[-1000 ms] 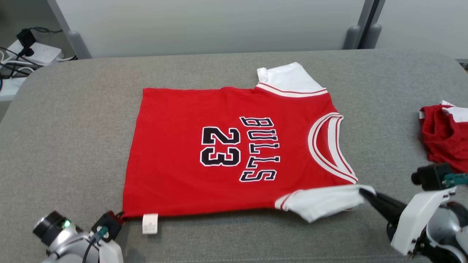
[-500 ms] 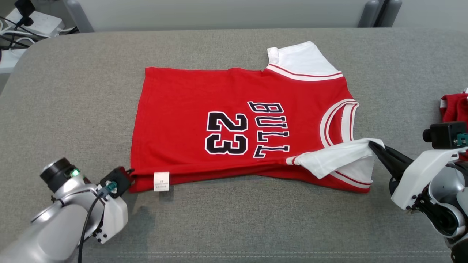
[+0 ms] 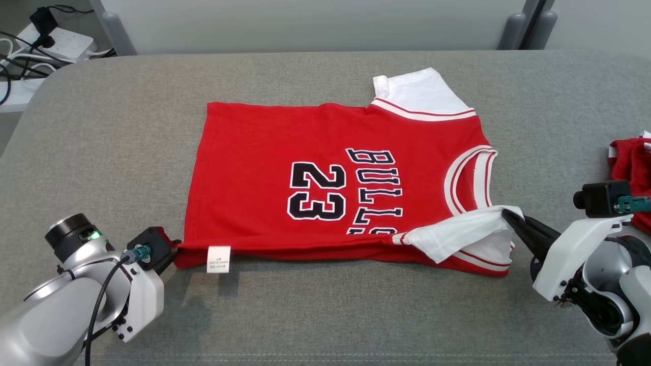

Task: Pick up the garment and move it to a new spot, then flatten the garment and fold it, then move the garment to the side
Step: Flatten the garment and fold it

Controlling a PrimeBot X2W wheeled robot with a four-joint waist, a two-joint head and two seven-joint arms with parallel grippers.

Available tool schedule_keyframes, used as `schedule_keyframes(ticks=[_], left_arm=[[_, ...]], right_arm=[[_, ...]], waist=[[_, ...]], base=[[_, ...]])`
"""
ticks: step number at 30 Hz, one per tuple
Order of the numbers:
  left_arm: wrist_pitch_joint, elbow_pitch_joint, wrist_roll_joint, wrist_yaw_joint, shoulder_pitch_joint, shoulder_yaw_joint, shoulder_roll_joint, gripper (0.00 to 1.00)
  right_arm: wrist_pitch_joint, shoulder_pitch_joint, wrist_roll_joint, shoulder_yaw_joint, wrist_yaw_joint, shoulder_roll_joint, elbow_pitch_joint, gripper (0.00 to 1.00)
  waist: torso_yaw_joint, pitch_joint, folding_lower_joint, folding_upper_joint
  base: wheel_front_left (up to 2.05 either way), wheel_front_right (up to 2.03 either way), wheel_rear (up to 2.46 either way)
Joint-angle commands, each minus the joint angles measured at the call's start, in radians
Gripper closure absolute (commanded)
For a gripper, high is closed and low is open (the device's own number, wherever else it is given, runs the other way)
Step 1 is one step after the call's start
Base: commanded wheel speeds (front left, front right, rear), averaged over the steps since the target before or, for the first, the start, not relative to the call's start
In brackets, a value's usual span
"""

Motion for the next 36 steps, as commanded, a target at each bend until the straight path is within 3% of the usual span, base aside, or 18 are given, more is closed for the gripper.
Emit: schedule_keyframes(ticks=[1,7,13,36], left_arm=[[0.011,-0.024,-0.02,0.001,-0.046,0.022,0.051,1.0],[0.134,-0.173,-0.063,0.001,-0.035,0.01,0.135,1.0],[0.13,-0.218,-0.106,0.001,-0.103,0.01,0.175,1.0],[0.05,-0.006,-0.134,0.001,-0.201,0.009,0.067,1.0]], right_arm=[[-0.013,-0.021,0.007,0.01,-0.003,-0.016,-0.015,1.0],[-0.025,-0.03,0.016,0.027,-0.003,-0.013,0.001,1.0],[-0.049,-0.068,0.015,0.034,-0.003,-0.004,0.019,1.0],[-0.161,-0.22,-0.005,0.079,-0.003,0.074,0.153,1.0]], waist=[[-0.004,-0.001,0.0,-0.0001],[-0.011,0.0,0.0,-0.0001],[-0.02,0.028,0.0,-0.0001],[-0.069,0.154,0.0,-0.0001]], base=[[0.0,0.0,0.0],[0.0,0.0,0.0],[0.0,0.0,0.0],[0.0,0.0,0.0]])
